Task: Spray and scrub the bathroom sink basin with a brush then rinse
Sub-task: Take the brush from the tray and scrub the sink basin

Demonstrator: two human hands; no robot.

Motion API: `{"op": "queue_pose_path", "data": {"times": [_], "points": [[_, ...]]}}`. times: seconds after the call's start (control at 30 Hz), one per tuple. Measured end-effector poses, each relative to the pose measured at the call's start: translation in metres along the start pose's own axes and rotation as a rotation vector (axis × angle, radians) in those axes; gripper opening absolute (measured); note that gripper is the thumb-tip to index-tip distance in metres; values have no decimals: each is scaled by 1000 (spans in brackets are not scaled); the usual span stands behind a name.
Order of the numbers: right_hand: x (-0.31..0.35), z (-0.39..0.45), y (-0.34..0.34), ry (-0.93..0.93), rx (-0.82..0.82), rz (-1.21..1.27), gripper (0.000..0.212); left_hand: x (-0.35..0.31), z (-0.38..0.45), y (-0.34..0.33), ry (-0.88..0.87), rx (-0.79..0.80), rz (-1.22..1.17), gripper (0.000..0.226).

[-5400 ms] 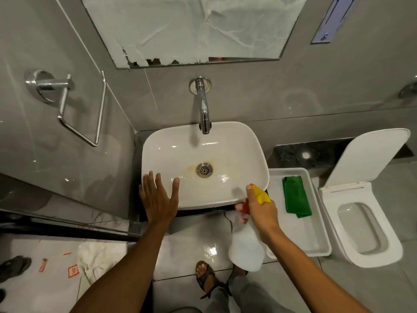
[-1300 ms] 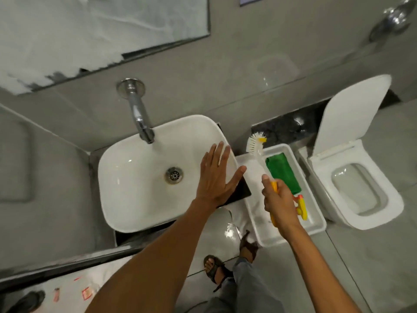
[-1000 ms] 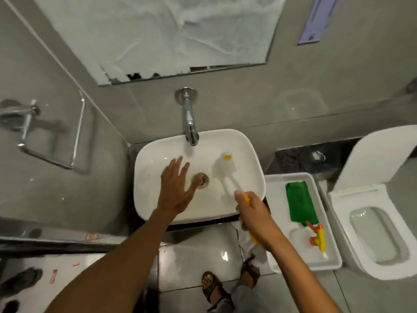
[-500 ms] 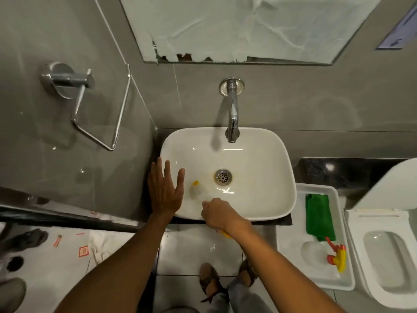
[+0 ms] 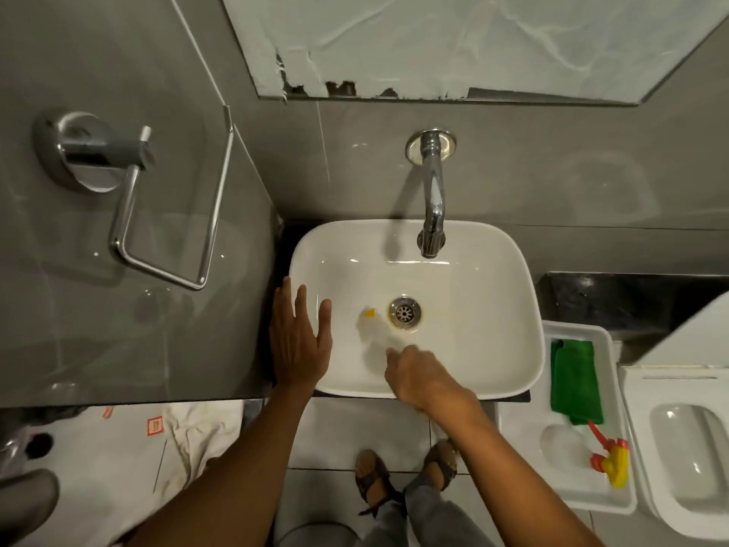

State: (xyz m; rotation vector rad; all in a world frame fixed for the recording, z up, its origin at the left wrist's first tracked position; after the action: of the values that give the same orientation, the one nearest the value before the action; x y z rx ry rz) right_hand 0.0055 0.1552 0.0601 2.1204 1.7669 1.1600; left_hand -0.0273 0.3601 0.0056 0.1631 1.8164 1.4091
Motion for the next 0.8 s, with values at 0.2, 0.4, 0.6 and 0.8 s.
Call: {"op": "queue_pose_path", "data": {"times": [0.2, 0.4, 0.6, 0.8], "points": [[-45, 16, 46, -24, -130, 91, 54, -3, 0, 3, 29, 7, -17, 89], [-117, -25, 38, -168, -44, 141, 56, 2, 1, -1, 52, 50, 15, 71], [-52, -14, -16, 0, 206, 149, 53, -2, 1, 2, 56, 47, 10, 70], [20, 62, -12, 126, 144, 417, 44, -1, 1, 1, 29, 13, -13, 88]]}}
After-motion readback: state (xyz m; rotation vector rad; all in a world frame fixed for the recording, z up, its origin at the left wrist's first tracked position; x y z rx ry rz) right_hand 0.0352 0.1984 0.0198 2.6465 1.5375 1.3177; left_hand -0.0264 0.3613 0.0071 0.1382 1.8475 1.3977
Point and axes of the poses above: each hand's wrist, its own z-axis towards the middle knuckle, its own y-axis out of the back of the hand, x = y × z, the point moved 6 cm from there along z, towards the middle knuckle, and after that the axes turned 14 degrees about y, right-handed, at the moved point
